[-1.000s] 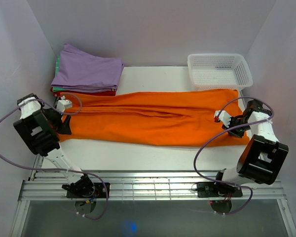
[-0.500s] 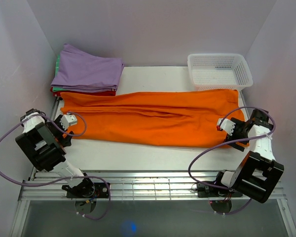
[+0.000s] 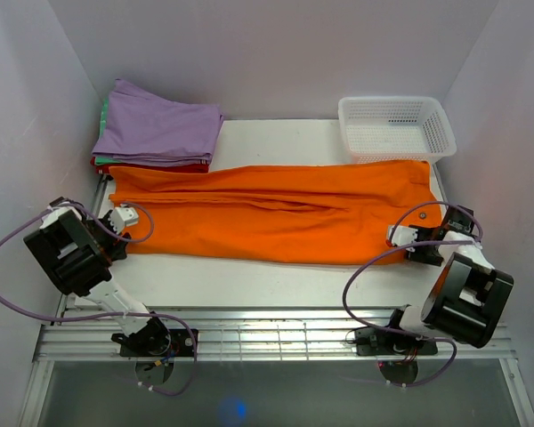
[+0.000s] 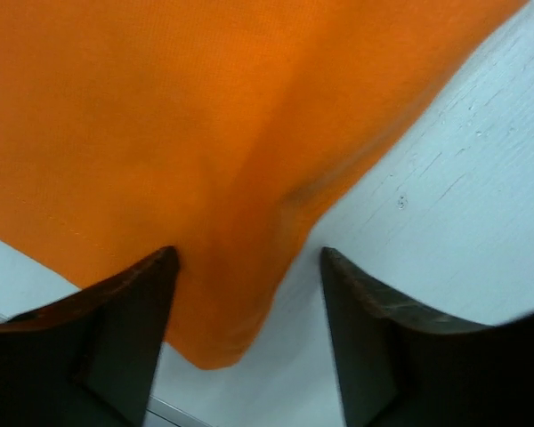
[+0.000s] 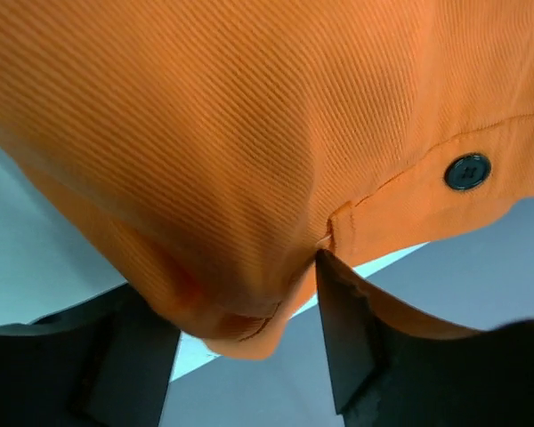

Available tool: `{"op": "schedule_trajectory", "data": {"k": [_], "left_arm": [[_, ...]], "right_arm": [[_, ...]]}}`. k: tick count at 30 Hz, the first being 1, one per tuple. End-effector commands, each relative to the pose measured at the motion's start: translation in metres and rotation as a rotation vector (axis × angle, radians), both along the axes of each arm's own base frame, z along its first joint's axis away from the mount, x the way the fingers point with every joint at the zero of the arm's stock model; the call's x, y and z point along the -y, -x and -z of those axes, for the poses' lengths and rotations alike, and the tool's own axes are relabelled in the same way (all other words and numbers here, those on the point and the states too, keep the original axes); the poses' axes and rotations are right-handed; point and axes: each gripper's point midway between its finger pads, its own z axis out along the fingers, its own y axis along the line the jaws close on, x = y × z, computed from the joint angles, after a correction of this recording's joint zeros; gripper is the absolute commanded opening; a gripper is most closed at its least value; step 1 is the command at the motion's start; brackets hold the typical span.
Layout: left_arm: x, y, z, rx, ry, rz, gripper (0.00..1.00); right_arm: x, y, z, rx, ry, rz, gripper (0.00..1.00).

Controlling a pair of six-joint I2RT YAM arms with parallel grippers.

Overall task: Fold and stack the trousers
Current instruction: Flatten the trousers out

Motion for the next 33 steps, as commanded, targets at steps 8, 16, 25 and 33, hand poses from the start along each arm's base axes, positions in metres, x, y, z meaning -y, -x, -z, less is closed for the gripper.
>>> {"op": "schedule_trajectory", "data": {"k": [8, 16, 25, 33], "left_arm": [[-0.01, -0.004, -0.025, -0.055, 0.013, -0.011, 0.0], [-0.047, -0.027, -0.125, 0.043, -0.023, -0.05, 0.0], [-0.054, 0.044, -0.103, -0.085, -0.134, 0.041, 0.0], [-0.03, 0.097, -0.066, -0.225, -0.065, 0.063, 0.78]], "right_arm": [[-0.005, -0.007, -0.059, -0.093, -0.174, 0.038, 0.08], [0.02, -0.016, -0.148, -0.089, -0.238, 0.09, 0.08], [0.028, 0.056, -0.105, -0.288, -0.112, 0.045, 0.08], [0.04, 0.098, -0.049, -0.332, 0.008, 0.032, 0.52]]}}
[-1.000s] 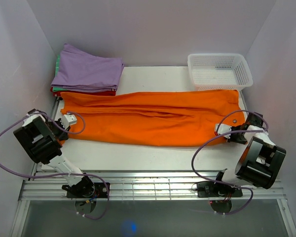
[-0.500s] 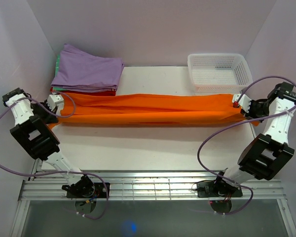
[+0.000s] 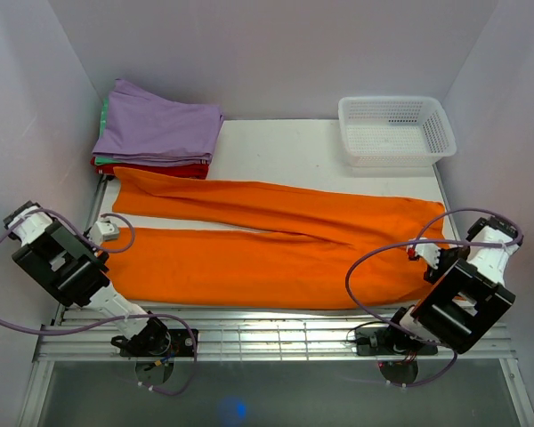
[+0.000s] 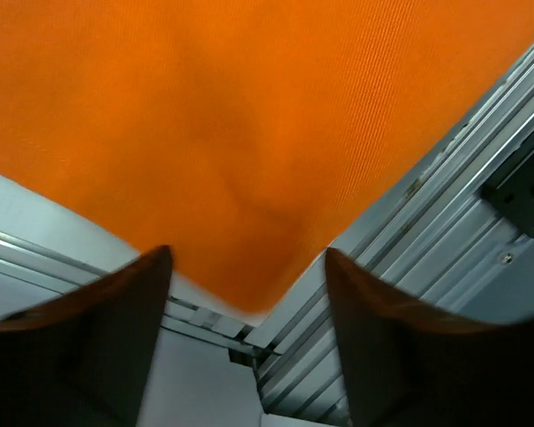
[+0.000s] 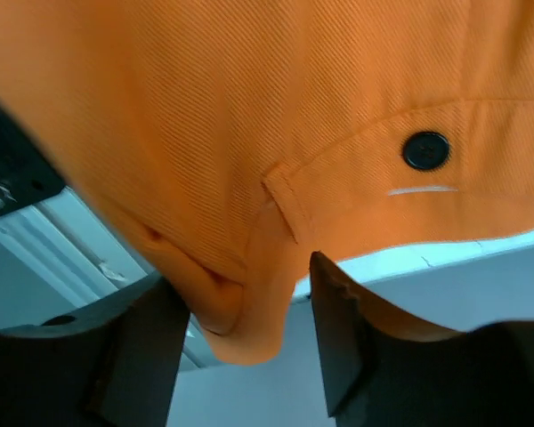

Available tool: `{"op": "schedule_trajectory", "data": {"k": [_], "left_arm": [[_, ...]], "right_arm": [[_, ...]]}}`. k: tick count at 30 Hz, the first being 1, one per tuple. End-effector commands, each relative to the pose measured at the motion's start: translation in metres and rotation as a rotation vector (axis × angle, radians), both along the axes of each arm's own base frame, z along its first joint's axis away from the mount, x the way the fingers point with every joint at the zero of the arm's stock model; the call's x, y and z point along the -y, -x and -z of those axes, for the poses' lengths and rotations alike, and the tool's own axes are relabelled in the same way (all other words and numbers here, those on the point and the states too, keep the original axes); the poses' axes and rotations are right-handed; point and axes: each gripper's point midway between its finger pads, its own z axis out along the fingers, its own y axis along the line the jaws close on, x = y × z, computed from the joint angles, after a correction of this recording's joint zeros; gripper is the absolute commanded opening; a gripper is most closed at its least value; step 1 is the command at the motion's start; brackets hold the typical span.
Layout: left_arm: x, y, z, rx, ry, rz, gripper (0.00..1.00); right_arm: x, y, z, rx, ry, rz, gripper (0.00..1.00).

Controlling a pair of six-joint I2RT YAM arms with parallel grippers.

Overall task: Fold and stack the trousers
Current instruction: Flatten the trousers out, then fold the trousers

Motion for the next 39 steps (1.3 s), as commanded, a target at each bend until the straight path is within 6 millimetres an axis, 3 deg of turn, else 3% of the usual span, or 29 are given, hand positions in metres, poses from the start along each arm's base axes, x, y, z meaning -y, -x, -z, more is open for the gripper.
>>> {"op": "schedule_trajectory", "data": {"k": [1, 2, 3, 4, 8, 13, 16, 17, 19, 21, 22, 23, 24, 27, 28, 31, 34, 39], "left_arm": [[-0.007, -0.007, -0.019, 0.059, -0.063, 0.037, 0.88], [-0.009, -0.014, -0.022, 0.082, -0.058, 0.022, 0.93], [-0.012, -0.022, -0.026, 0.108, -0.054, 0.004, 0.94], [-0.02, -0.036, -0.034, 0.14, -0.056, -0.031, 0.97], [-0.018, -0.082, -0.048, 0.245, 0.046, -0.146, 0.98], [0.005, -0.131, -0.046, 0.258, 0.154, -0.269, 0.98], [0.011, -0.166, -0.063, 0.31, 0.239, -0.337, 0.98], [0.008, -0.181, -0.077, 0.35, 0.237, -0.34, 0.98], [0.016, -0.204, -0.084, 0.36, 0.292, -0.37, 0.98], [0.01, -0.239, -0.1, 0.414, 0.313, -0.444, 0.98], [0.006, -0.251, -0.106, 0.438, 0.316, -0.469, 0.98], [-0.002, -0.276, -0.122, 0.525, 0.295, -0.469, 0.98], [-0.003, -0.287, -0.12, 0.521, 0.316, -0.516, 0.98], [-0.01, -0.327, -0.136, 0.645, 0.264, -0.497, 0.98], [-0.009, -0.334, -0.128, 0.657, 0.247, -0.461, 0.98], [0.002, -0.349, -0.125, 0.719, 0.224, -0.309, 0.98], [0.021, -0.343, -0.106, 0.701, 0.219, -0.167, 0.95], [0.023, -0.331, -0.075, 0.652, 0.125, -0.011, 0.9]], "right_arm": [[0.041, -0.033, -0.025, 0.133, 0.189, -0.137, 0.62], [0.036, -0.046, -0.034, 0.194, 0.155, -0.13, 0.74], [0.036, -0.055, -0.041, 0.22, 0.129, -0.096, 0.77], [0.039, -0.067, -0.064, 0.259, 0.124, -0.078, 0.77], [0.022, -0.095, -0.089, 0.255, -0.044, 0.046, 0.76], [-0.004, -0.118, -0.069, 0.163, -0.193, 0.207, 0.66], [-0.014, -0.154, -0.074, 0.255, -0.222, 0.274, 0.65], [-0.021, -0.165, -0.077, 0.271, -0.222, 0.298, 0.64], [-0.024, -0.201, -0.084, 0.367, -0.186, 0.281, 0.64], [-0.02, -0.225, -0.084, 0.408, -0.158, 0.343, 0.65], [-0.019, -0.249, -0.095, 0.478, -0.139, 0.333, 0.66], [-0.013, -0.259, -0.085, 0.459, -0.126, 0.376, 0.68], [-0.007, -0.276, -0.096, 0.505, -0.109, 0.383, 0.69], [0.005, -0.296, -0.079, 0.476, -0.067, 0.399, 0.72], [0.01, -0.303, -0.085, 0.489, -0.054, 0.392, 0.72], [0.011, -0.309, -0.074, 0.48, -0.037, 0.303, 0.72], [0.008, -0.306, -0.066, 0.471, -0.022, 0.197, 0.72], [0.009, -0.301, -0.054, 0.429, -0.012, 0.169, 0.73]]}}
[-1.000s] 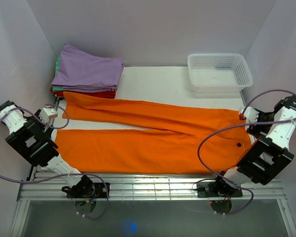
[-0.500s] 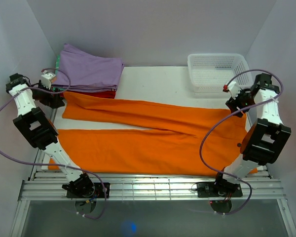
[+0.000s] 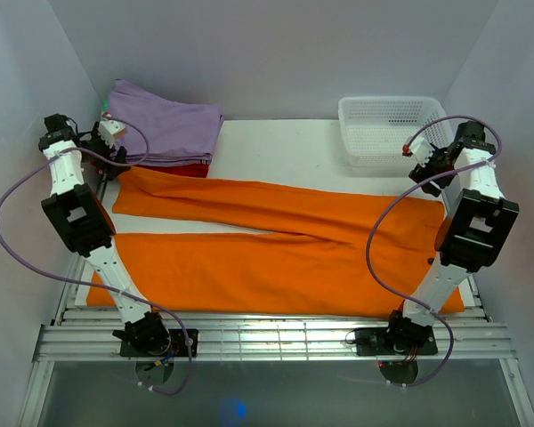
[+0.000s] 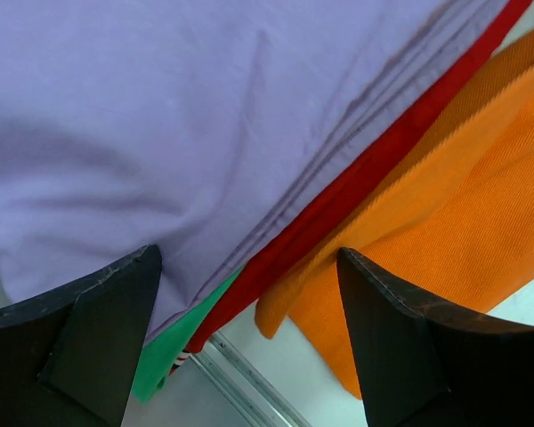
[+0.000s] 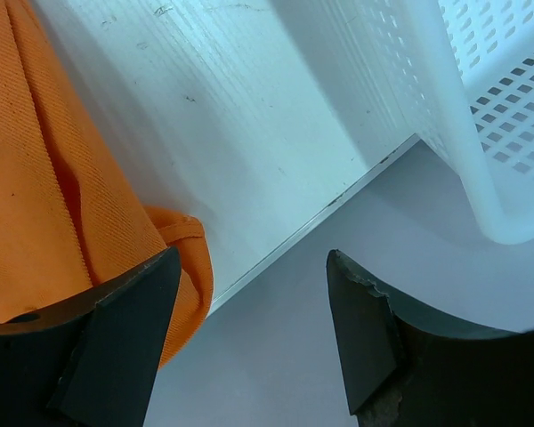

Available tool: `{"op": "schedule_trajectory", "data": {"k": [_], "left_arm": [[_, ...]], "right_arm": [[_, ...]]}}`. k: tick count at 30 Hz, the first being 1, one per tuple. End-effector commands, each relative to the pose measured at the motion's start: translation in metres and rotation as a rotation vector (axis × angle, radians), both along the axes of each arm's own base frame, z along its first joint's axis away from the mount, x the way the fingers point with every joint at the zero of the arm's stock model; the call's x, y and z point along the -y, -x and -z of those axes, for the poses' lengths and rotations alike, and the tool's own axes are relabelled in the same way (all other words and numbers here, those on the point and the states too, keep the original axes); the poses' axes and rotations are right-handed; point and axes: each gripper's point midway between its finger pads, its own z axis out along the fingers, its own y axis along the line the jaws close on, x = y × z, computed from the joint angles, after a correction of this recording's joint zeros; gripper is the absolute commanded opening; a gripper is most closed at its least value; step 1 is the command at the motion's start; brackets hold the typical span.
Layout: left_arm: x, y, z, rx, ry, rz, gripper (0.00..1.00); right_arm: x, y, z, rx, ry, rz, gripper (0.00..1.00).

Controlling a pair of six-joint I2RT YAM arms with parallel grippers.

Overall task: Fold and stack the trousers
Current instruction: Fold the trousers

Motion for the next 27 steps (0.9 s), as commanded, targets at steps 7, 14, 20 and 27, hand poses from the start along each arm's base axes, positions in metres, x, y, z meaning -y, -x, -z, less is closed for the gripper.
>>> {"op": "schedule_trajectory", "data": {"k": [7, 14, 20, 27], "left_arm": [[0.002, 0.024, 0.02, -0.03, -0.132, 0.165, 0.88], [0.002, 0.037, 0.032, -0.069, -0.176, 0.187, 0.51], [0.011, 0.056, 0.027, -0.05, -0.202, 0.209, 0.38], [0.019, 0.066, 0.013, -0.001, -0.214, 0.198, 0.14]], "right_arm": [[0.002, 0.0, -0.005, 0.008, 0.024, -0.043, 0.73], [0.002, -0.008, -0.004, 0.017, 0.014, -0.039, 0.72], [-0.001, -0.018, -0.009, 0.041, -0.042, -0.049, 0.72], [-0.011, -0.025, 0.002, -0.009, -0.123, -0.076, 0.74]]}}
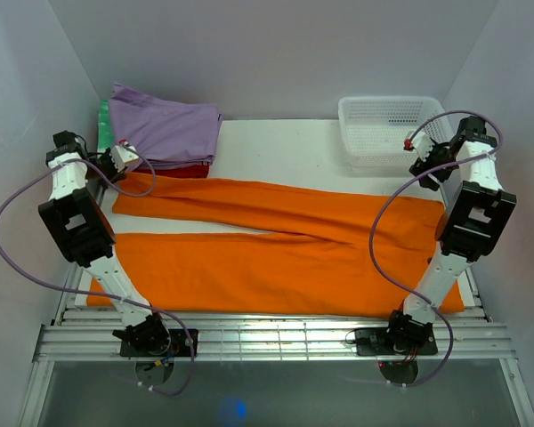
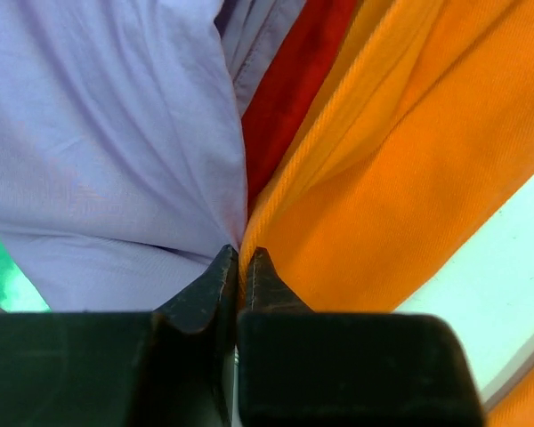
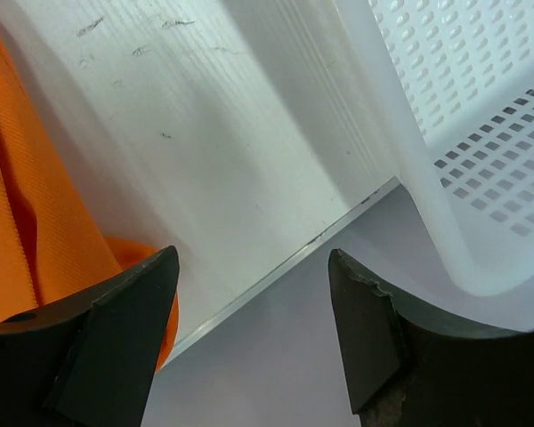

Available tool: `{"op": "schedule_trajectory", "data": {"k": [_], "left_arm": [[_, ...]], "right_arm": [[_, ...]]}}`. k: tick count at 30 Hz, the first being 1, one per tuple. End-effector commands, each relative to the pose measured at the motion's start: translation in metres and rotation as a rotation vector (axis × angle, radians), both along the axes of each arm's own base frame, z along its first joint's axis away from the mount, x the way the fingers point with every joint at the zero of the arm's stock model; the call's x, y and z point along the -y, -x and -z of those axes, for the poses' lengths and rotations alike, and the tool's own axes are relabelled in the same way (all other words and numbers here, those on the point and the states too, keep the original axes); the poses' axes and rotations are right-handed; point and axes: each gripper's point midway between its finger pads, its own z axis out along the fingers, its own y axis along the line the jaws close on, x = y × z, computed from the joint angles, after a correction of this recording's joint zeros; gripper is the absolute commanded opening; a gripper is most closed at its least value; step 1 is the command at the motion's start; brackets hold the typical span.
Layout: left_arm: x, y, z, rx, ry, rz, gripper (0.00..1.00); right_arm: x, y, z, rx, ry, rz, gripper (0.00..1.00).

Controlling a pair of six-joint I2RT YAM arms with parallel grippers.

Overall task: Fold and stack the trousers
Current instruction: Fold the trousers

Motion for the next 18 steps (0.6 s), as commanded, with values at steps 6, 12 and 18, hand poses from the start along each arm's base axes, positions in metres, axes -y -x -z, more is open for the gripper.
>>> {"op": "schedule_trajectory", "data": {"k": [6, 12, 18], "left_arm": [[0.008, 0.025, -0.021, -0.01, -0.007, -0.016, 0.0], [-0.001, 0.011, -0.024, 0.021, 0.002, -0.083, 0.43], [0.0, 0.007, -0.038, 0.075, -0.015, -0.06, 0.49]], "right_arm": [[-0.006, -0.011, -0.012, 0.002, -0.087, -0.004, 0.75], [-0.011, -0.006, -0.027, 0.018, -0.106, -0.008, 0.76], [-0.013, 0.003, -0.029, 0.017, -0.106, -0.012, 0.76]]}}
